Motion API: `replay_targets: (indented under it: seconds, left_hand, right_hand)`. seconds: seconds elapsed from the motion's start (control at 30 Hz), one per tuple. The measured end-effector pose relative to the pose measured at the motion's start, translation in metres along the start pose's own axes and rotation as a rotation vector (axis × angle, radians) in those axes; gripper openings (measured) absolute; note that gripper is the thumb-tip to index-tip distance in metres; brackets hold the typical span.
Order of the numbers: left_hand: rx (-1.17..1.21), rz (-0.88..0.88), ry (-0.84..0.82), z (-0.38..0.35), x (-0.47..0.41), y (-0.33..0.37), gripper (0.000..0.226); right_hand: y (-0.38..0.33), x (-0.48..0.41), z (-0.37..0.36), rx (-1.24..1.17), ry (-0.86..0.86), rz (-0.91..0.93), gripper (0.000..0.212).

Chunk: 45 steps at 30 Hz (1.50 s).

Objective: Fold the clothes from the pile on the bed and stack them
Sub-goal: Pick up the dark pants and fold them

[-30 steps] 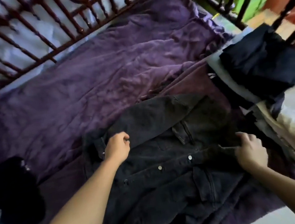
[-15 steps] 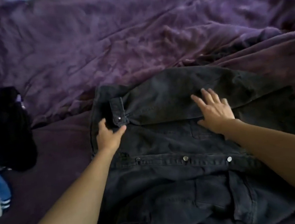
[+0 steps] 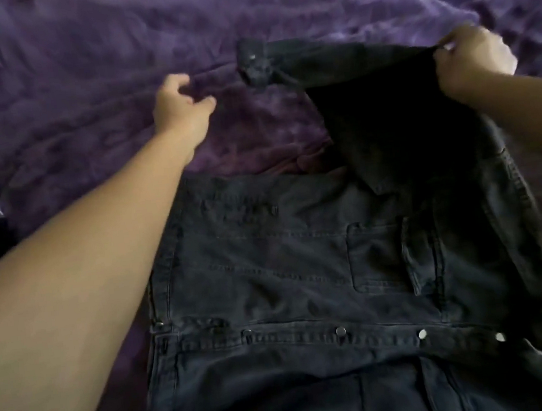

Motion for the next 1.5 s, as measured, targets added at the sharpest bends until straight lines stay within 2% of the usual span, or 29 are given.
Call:
replay_targets:
  seconds: [0.07, 0.13, 0.17, 0.23, 0.3, 0.33, 0.37, 0.43, 0.5, 0.6, 0.67, 0.7, 0.77, 0.83, 0.97, 1.03, 1.13, 1.23, 1.3, 1.37, 1.43, 1.47, 1.5]
  left_hand:
    - [-0.173, 0.035, -0.01, 0.003, -0.001, -0.031, 0.051]
    - [-0.28, 0.169, -0.033, 0.004, 0.007, -0.083, 0.066]
    - [-0.301, 0.259, -0.042, 0.004, 0.013, -0.111, 0.075]
    - [-0.295, 0.41, -0.055, 0.002, 0.03, -0.159, 0.092]
    - [-0.294, 0.41, -0.004, -0.003, 0.04, -0.186, 0.083]
    - [-0.28, 0.357, 0.049, -0.003, 0.039, -0.189, 0.067]
    - [-0.239, 0.296, 0.099, 0.0, 0.037, -0.187, 0.051]
    - [-0.154, 0.161, 0.15, 0.012, 0.03, -0.176, 0.031]
    - [-0.156, 0.056, 0.208, 0.031, 0.024, -0.166, 0.02]
    - [-0.183, 0.031, 0.351, 0.054, 0.021, -0.162, 0.024]
    - [-0.24, 0.078, 0.351, 0.045, 0.018, -0.17, 0.014]
    - [-0.303, 0.106, 0.31, 0.032, 0.017, -0.177, 0.015]
    - [-0.451, 0.171, 0.188, 0.005, 0.02, -0.195, 0.032]
    - [-0.535, 0.181, 0.124, -0.01, 0.027, -0.209, 0.045]
    - [-0.448, 0.079, 0.14, 0.005, 0.053, -0.207, 0.057]
    - [-0.458, 0.002, 0.177, 0.027, 0.09, -0.205, 0.059]
    - [-0.464, 0.002, 0.205, 0.061, 0.178, -0.225, 0.054]
    - [-0.465, 0.203, 0.206, 0.085, 0.284, -0.274, 0.055]
    - [-0.416, 0.405, 0.176, 0.091, 0.353, -0.308, 0.058]
    - [-0.21, 0.543, 0.159, 0.088, 0.414, -0.331, 0.049]
    - [0.011, 0.592, 0.12, 0.08, 0.452, -0.342, 0.031]
    - [0.083, 0.605, 0.089, 0.079, 0.463, -0.343, 0.024]
    - [0.103, 0.593, 0.061, 0.082, 0.468, -0.341, 0.019]
  right_hand:
    - [-0.01, 0.011, -0.002, 0.064, 0.081, 0.145, 0.04]
    - [-0.023, 0.042, -0.025, 0.068, 0.122, 0.416, 0.038]
    - [-0.026, 0.062, -0.044, 0.044, 0.086, 0.545, 0.036]
    - [-0.022, 0.101, -0.097, 0.075, -0.131, 0.696, 0.042]
    - [0.001, 0.128, -0.146, 0.259, -0.377, 0.638, 0.07]
    - [0.015, 0.13, -0.159, 0.32, -0.408, 0.569, 0.08]
    - [0.024, 0.126, -0.163, 0.314, -0.374, 0.501, 0.08]
    - [0.028, 0.107, -0.156, 0.156, -0.257, 0.386, 0.056]
    - [0.019, 0.091, -0.144, -0.023, -0.186, 0.363, 0.034]
    - [-0.004, 0.069, -0.122, -0.112, -0.044, 0.469, 0.028]
    - [-0.01, 0.056, -0.131, -0.052, -0.004, 0.472, 0.028]
    - [-0.006, 0.052, -0.145, 0.019, -0.025, 0.417, 0.03]
    - [0.005, 0.053, -0.181, 0.19, -0.115, 0.318, 0.035]
    - [0.01, 0.056, -0.204, 0.284, -0.15, 0.328, 0.039]
    - [0.013, 0.06, -0.2, 0.228, -0.249, 0.289, 0.061]
    - [0.009, 0.093, -0.181, 0.136, -0.217, 0.331, 0.073]
    - [0.007, 0.19, -0.151, -0.017, -0.119, 0.49, 0.065]
    - [0.014, 0.308, -0.139, -0.173, -0.159, 0.672, 0.032]
    - [0.017, 0.388, -0.138, -0.253, -0.259, 0.776, 0.021]
    - [0.024, 0.464, -0.148, -0.241, -0.389, 0.88, 0.031]
    - [0.038, 0.523, -0.165, -0.044, -0.528, 0.959, 0.058]
    - [0.048, 0.538, -0.173, 0.062, -0.585, 0.95, 0.067]
    - [0.058, 0.541, -0.178, 0.115, -0.605, 0.907, 0.066]
Point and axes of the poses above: each hand's wrist, its own x-axis away from the middle knuckle, its own z-axis out of the back of the hand, y = z × x, the point moved 6 cm from there along -x, towards the middle knuckle, and after that the axes turned 2 degrees about -y, right-handed, at the moved point
